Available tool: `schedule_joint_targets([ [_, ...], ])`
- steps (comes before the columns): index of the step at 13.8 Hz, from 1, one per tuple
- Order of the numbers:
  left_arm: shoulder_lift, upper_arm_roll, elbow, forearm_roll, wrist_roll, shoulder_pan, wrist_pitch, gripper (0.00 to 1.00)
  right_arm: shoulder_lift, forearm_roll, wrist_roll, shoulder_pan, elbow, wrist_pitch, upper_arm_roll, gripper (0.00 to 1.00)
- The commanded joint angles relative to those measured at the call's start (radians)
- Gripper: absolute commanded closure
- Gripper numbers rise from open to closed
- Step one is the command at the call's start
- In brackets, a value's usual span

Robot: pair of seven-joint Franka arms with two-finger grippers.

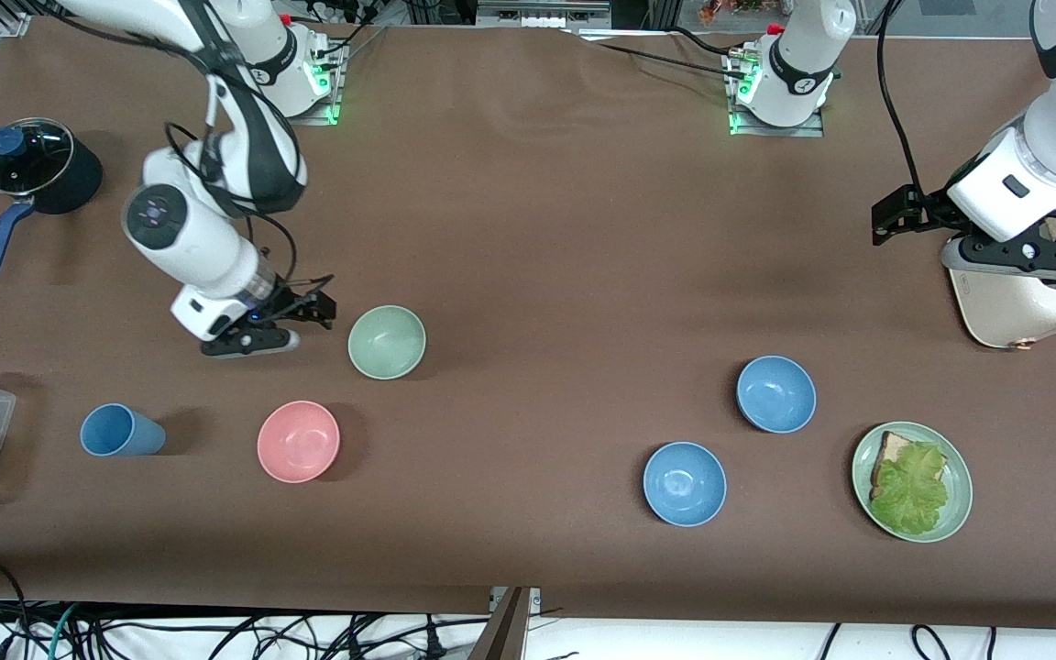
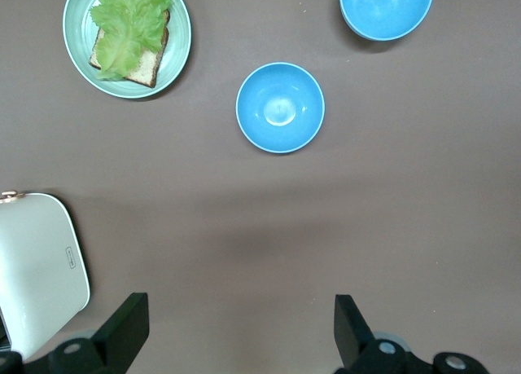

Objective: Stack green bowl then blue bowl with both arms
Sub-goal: 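Reach the right gripper down to the rim of the pale green bowl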

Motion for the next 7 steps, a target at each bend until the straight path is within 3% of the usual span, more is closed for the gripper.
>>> schedule_joint_targets([
  [1,0.003,0.001,0.021,-0.003,-0.01,-0.003,-0.021,0.0,0.045,0.014,0.066,0.036,0.006,0.048,0.007,0.01],
  [4,0.009,0.002,0.025,-0.014,-0.012,-0.001,-0.021,0.0,0.096,0.015,0.068,0.042,0.007,0.112,0.007,0.03],
  [7,0.014,0.001,0.029,-0.011,-0.01,-0.001,-0.021,0.0,0.139,0.015,0.069,0.042,0.015,0.15,0.007,0.13],
])
